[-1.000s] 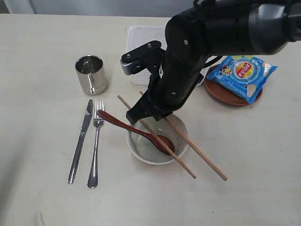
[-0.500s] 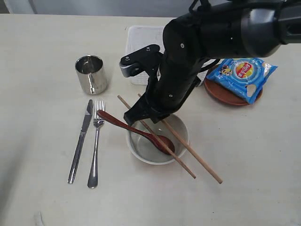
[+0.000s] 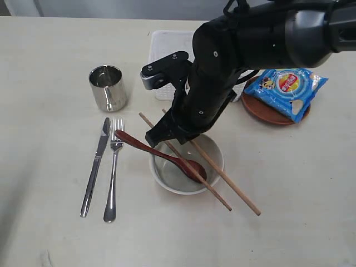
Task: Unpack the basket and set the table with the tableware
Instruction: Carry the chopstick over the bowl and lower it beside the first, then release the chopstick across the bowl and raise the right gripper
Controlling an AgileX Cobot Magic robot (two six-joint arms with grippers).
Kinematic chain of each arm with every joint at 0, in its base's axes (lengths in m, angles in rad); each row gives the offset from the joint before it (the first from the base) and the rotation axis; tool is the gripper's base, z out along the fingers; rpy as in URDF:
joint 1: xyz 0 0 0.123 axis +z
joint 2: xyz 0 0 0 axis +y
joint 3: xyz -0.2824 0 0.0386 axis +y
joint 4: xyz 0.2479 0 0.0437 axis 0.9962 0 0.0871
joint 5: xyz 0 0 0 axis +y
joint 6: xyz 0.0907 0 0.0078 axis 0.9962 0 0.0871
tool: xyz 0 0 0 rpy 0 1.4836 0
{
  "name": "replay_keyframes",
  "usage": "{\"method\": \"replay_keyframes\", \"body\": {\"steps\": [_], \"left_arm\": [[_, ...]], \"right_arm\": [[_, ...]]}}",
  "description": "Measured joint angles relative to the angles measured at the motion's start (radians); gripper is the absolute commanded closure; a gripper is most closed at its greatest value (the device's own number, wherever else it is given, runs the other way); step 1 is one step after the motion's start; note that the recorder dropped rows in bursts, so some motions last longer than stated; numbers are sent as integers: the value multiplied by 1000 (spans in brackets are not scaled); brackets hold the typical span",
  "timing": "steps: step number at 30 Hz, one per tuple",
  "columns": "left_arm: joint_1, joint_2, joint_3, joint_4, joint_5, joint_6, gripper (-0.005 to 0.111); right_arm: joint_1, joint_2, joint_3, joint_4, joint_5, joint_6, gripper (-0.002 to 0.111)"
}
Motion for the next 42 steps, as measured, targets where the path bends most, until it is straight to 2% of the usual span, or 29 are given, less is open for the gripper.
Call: {"method": "replay_keyframes", "body": {"steps": [10,16,18,42], "left_arm": [[0,0,0,0,0,0,107],[0,0,0,0,0,0,107],[0,0,0,0,0,0,107],[0,0,0,0,0,0,107]], "right_arm": [[0,0,0,0,-15,-8,107],[0,0,0,0,-15,-10,72],[0,0,0,1,-15,-10,65],[0,-8,0,6,-15,-10,64]]}}
